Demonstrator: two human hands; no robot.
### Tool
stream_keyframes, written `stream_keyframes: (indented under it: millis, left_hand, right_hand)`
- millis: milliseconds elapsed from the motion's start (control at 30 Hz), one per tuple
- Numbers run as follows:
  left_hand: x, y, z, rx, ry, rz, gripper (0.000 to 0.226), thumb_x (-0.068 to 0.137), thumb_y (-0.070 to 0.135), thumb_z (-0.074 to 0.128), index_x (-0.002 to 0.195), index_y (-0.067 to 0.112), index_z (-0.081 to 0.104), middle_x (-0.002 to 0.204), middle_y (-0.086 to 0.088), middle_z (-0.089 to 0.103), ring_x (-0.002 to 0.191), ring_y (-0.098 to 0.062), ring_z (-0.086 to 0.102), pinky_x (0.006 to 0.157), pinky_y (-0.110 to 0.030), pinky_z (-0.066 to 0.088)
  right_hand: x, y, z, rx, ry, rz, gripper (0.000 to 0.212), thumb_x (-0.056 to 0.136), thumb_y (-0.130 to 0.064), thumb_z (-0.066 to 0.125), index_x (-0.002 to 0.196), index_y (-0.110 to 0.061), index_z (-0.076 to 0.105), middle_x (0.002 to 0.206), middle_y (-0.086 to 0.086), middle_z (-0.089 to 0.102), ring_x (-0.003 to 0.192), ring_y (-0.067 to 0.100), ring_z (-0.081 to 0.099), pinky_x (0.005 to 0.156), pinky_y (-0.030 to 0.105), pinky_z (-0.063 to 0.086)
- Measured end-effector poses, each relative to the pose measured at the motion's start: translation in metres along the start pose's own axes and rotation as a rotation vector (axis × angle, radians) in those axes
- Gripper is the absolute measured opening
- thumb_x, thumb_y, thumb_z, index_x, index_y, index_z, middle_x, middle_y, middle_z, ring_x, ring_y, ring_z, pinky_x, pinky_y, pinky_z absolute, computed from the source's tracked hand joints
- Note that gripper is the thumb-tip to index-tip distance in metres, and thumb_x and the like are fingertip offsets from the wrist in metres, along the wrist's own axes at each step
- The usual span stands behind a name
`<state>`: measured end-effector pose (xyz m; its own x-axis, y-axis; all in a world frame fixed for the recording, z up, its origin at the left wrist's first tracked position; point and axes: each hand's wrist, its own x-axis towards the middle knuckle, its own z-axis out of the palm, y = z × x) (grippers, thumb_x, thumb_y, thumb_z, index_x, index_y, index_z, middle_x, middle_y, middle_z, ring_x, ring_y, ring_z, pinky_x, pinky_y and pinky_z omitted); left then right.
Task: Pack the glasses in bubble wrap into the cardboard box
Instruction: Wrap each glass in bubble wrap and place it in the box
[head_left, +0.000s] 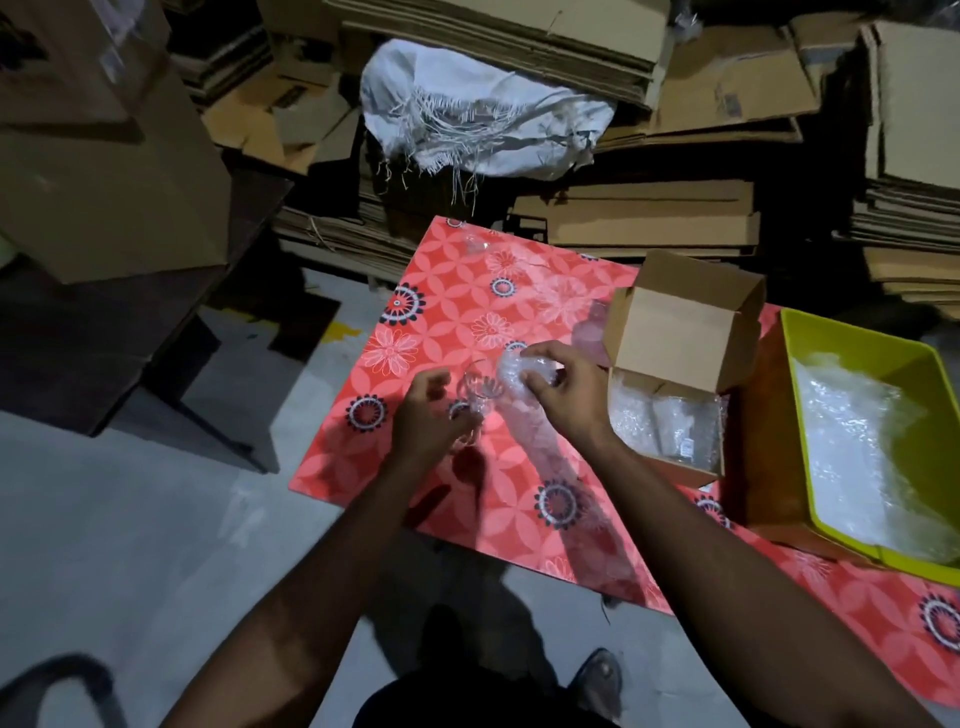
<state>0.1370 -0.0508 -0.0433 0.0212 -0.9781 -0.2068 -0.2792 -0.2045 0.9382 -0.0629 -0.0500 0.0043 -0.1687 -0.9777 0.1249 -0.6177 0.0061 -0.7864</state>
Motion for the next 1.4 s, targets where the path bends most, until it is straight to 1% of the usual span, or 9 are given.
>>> stream_keyframes:
  millis: [133,333,467,600,867,1000,1167,1267,1400]
  left_hand:
    - [0.028,0.002,0.005,0.122,-0.097,0.094,0.085,0.065,0.013,0.091,0.14,0.02,0.052,0.136,0.003,0.059,0.12,-0.012,0.056,0.098,-0.031,0.049]
    - [0.043,-0.008,0.016,0.106,-0.211,0.063,0.065,0.06,0.014,0.09,0.119,0.024,0.065,0.104,0.007,0.074,0.096,-0.012,0.071,0.078,-0.024,0.054]
    - [0.044,-0.008,0.017,0.04,-0.241,0.049,0.06,0.052,0.028,0.079,0.109,0.029,0.061,0.092,0.013,0.073,0.086,-0.01,0.071,0.072,-0.024,0.057]
    - [0.042,-0.019,0.018,-0.01,-0.246,0.038,0.061,0.057,0.004,0.089,0.109,0.025,0.063,0.093,0.015,0.072,0.084,-0.008,0.071,0.078,-0.031,0.06]
    - [0.026,-0.037,0.017,-0.02,-0.248,0.085,0.063,0.055,0.012,0.095,0.107,0.035,0.066,0.101,0.009,0.076,0.092,-0.008,0.073,0.083,-0.033,0.06]
    - [0.022,-0.043,0.02,-0.008,-0.247,0.071,0.062,0.055,0.015,0.093,0.111,0.029,0.069,0.101,0.008,0.076,0.093,-0.008,0.073,0.086,-0.037,0.06]
    - [0.02,-0.041,0.021,0.029,-0.239,0.085,0.057,0.059,0.017,0.087,0.112,0.025,0.07,0.098,0.011,0.076,0.089,-0.002,0.072,0.083,-0.03,0.058]
    - [0.019,-0.039,0.022,0.045,-0.224,0.074,0.053,0.055,0.023,0.078,0.105,0.035,0.068,0.095,0.013,0.076,0.09,-0.004,0.072,0.082,-0.029,0.058]
    - [0.014,-0.033,0.023,0.093,-0.193,0.091,0.048,0.064,0.003,0.075,0.105,0.027,0.069,0.086,0.018,0.071,0.077,0.011,0.065,0.072,-0.01,0.048]
  right_hand:
    - [0.013,-0.012,0.022,-0.111,-0.081,-0.101,0.025,0.087,-0.017,0.056,0.101,-0.016,0.077,0.104,0.001,0.069,0.082,0.016,0.065,0.077,0.034,0.055]
    - [0.028,-0.019,0.035,-0.407,-0.299,-0.168,0.023,0.083,0.0,0.061,0.099,-0.005,0.076,0.109,0.008,0.052,0.079,0.02,0.056,0.073,0.031,0.051]
    - [0.033,-0.034,0.037,-0.534,-0.517,-0.139,0.016,0.084,-0.016,0.063,0.067,-0.016,0.062,0.089,0.004,0.04,0.083,0.019,0.048,0.071,0.026,0.045]
    - [0.037,-0.038,0.041,-0.675,-0.641,-0.208,0.01,0.086,-0.017,0.066,0.079,-0.011,0.07,0.078,-0.004,0.033,0.095,0.023,0.051,0.08,0.037,0.053]
    - [0.009,-0.034,0.03,-0.834,-0.313,-0.202,0.035,0.076,-0.013,0.073,0.108,-0.012,0.058,0.073,0.007,0.051,0.06,0.029,0.048,0.055,0.03,0.026]
    - [0.0,-0.023,0.023,-0.816,-0.396,-0.296,0.02,0.087,-0.028,0.062,0.103,-0.019,0.071,0.071,0.001,0.051,0.074,0.027,0.06,0.057,0.028,0.028]
    - [-0.022,-0.025,0.018,-0.918,-0.505,-0.353,0.059,0.085,-0.054,0.018,0.091,-0.026,0.069,0.059,-0.005,0.044,0.092,0.02,0.043,0.079,0.038,0.036]
    - [-0.031,-0.032,0.02,-0.97,-0.523,-0.301,0.059,0.086,-0.06,0.017,0.085,-0.025,0.065,0.056,-0.006,0.035,0.096,0.02,0.041,0.083,0.041,0.032]
    - [-0.023,-0.035,0.033,-1.06,-0.569,-0.243,0.062,0.082,-0.067,0.023,0.084,-0.026,0.07,0.062,-0.005,0.04,0.099,0.02,0.041,0.085,0.041,0.032]
